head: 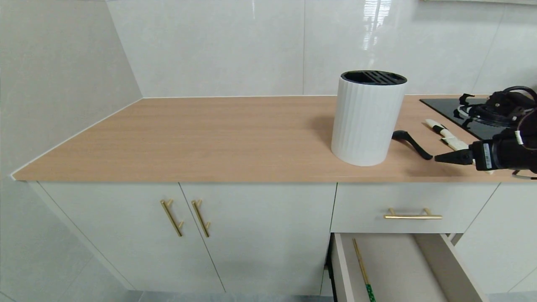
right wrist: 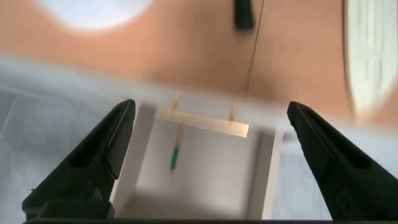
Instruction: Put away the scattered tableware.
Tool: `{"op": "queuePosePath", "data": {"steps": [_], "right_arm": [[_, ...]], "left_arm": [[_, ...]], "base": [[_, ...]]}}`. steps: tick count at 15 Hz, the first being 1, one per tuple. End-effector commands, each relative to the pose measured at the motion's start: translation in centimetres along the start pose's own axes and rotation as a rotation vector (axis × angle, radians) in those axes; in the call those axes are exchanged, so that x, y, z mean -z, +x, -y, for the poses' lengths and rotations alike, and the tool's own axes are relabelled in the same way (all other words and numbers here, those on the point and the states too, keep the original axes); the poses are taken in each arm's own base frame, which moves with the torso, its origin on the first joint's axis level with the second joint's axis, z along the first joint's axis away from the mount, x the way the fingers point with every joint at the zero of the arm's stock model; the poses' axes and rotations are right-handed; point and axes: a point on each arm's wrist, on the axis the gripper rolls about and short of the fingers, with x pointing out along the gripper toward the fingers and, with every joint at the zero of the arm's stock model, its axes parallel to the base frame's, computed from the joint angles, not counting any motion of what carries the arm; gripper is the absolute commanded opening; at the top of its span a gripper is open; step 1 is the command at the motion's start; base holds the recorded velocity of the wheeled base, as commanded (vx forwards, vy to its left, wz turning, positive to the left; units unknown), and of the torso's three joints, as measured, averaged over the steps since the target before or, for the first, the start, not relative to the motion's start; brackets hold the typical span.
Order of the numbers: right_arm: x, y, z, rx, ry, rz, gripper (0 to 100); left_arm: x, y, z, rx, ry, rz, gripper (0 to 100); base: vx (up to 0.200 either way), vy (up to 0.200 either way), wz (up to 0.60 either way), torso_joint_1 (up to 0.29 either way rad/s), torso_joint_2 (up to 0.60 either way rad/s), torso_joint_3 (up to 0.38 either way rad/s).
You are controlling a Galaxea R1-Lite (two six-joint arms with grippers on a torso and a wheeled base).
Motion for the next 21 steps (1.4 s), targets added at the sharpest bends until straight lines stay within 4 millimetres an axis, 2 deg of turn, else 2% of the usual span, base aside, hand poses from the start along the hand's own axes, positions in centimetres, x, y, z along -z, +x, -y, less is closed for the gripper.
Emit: {"op": "queuePosePath", "data": {"steps": [1, 2, 5, 8, 14, 21], "right_arm": [[-0.7, 5.5, 2.3, -0.010, -0.003, -0.021, 100], [-1.1, 7.1, 2.8, -0.010, -0.005, -0.020, 100], [-1.2, 8.4, 3.1, -0.009, -0.015, -0.020, 100], [-1.2, 10.6, 2.5, -0.027, -0.041, 0.009, 100], [-1.2, 12.3, 2.6, -0.025, -0.064, 0.076, 100], [-1.0, 13.0, 2.4, -0.032, -0.069, 0.081, 100]], "left_arm": [[0.0, 0.0, 0.0, -0.001, 0.000, -0.002, 100], [0.0, 0.0, 0.0, -0.001, 0.000, -0.001, 100], [0.0, 0.0, 0.0, -0.001, 0.000, -0.002, 100], [0.0, 0.0, 0.0, -0.001, 0.000, -0.001, 100], [0.0, 0.0, 0.0, -0.001, 0.000, -0.001, 100], [0.0, 0.0, 0.0, 0.001, 0.000, -0.001, 100]], "base": [[0.000, 0.000, 0.00, 0.000, 0.00, 0.000], [0.000, 0.000, 0.00, 0.000, 0.00, 0.000], [0.000, 0.000, 0.00, 0.000, 0.00, 0.000], [0.000, 0.000, 0.00, 0.000, 0.00, 0.000], [0.000, 0.000, 0.00, 0.000, 0.00, 0.000], [0.000, 0.000, 0.00, 0.000, 0.00, 0.000]]}}
